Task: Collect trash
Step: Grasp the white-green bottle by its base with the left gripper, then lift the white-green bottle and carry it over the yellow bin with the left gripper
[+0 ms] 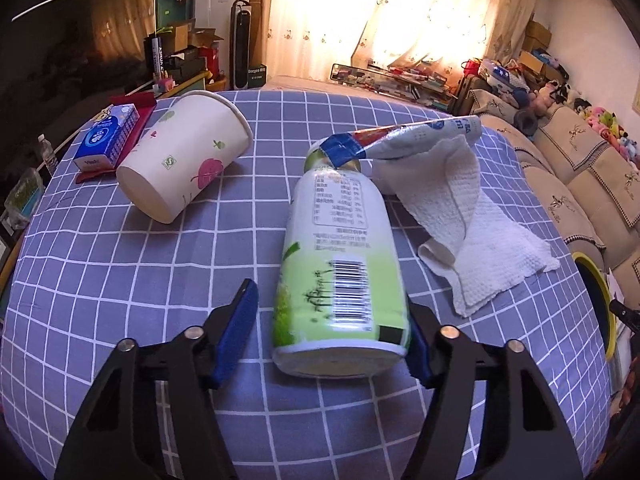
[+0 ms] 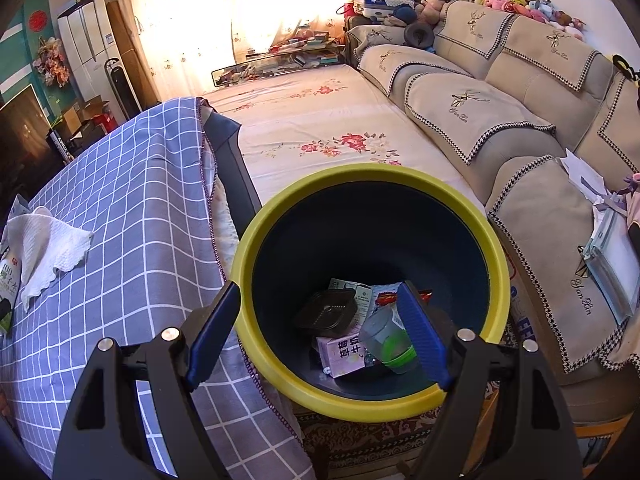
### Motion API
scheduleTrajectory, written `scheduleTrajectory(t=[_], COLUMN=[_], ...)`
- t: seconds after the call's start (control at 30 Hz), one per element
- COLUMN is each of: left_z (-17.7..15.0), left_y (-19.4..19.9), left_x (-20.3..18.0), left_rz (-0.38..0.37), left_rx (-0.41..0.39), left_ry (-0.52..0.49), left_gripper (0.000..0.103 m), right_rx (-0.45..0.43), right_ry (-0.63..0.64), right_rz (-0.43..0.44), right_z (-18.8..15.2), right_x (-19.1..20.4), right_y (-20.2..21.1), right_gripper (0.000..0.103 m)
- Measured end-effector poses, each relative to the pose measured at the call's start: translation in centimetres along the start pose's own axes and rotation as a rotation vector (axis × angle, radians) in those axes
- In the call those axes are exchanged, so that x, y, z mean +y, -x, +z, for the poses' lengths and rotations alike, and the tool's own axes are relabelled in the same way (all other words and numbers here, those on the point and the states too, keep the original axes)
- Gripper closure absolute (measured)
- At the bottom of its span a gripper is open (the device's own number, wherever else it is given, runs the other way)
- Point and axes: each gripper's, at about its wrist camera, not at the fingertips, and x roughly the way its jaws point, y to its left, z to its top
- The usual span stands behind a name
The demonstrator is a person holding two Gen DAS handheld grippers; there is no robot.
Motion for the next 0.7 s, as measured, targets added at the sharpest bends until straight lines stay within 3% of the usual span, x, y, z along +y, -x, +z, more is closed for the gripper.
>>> scheduleTrajectory(t=[0.03, 0.47, 0.7], left_z=[0.0, 1.1, 2.2], left_y=[0.1, 6.7, 9.4], left_x=[0.0, -1.4, -1.1], left_rz=[-0.004, 0.081, 0.092], left_rx=[-0.010, -0.194, -0.236], left_ry=[0.003, -0.137, -0.175], left_gripper=[0.050, 0.052, 0.052], right_rx=[-0.001, -0.012, -0.012], right_ry=[0.001, 0.006, 0.010], right_rz=[0.001, 0.013, 0.024], right_z=[0.0, -0.3, -0.3], right_x=[0.0, 0.1, 0.3], right_y=[0.1, 0.8, 0.8], right_gripper=[0.027, 0.027, 0.027])
